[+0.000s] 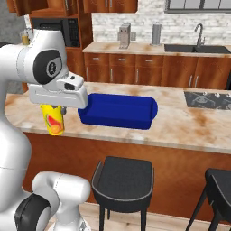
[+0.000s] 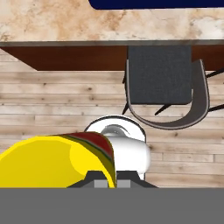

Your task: There is a tray on the dining counter. Grab the cup, mug, and pitcher and place them on the tray. The pitcher may be placed next to the tray if it cannot fit the tray.

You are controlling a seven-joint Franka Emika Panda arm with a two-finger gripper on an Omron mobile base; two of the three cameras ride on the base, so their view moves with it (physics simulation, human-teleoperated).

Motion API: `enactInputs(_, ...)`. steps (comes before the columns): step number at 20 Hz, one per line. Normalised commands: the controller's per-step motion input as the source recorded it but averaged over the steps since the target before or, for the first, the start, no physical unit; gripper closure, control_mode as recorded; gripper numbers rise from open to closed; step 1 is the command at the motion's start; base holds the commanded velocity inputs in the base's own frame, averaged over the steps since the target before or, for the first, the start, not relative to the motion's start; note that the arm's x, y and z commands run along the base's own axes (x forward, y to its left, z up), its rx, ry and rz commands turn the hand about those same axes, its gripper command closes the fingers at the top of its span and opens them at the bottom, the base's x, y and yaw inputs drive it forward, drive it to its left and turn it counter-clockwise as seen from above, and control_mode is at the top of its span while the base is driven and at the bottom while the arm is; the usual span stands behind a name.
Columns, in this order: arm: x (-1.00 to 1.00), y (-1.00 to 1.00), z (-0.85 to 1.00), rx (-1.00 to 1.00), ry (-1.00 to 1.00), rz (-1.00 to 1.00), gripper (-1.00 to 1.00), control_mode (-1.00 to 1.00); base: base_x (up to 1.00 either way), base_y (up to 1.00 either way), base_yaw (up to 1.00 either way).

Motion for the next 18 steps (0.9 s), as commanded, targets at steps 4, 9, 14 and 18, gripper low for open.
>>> enactInputs(4, 0.00, 0.00, 0.00, 0.00, 0.00, 0.00, 1.00, 1.00, 0.01, 0.02, 0.00)
enactInputs(9, 0.00, 0.00, 0.00, 0.00, 0.00, 0.00, 1.00, -1.00, 0.00, 0.00, 0.00)
enactInputs(14, 0.00, 0.00, 0.00, 0.00, 0.00, 0.00, 1.00, -1.00, 0.00, 0.00, 0.00)
enactInputs(18, 0.03, 0.00, 0.07, 0.00, 0.00, 0.04, 1.00, -1.00, 0.00, 0.00, 0.00)
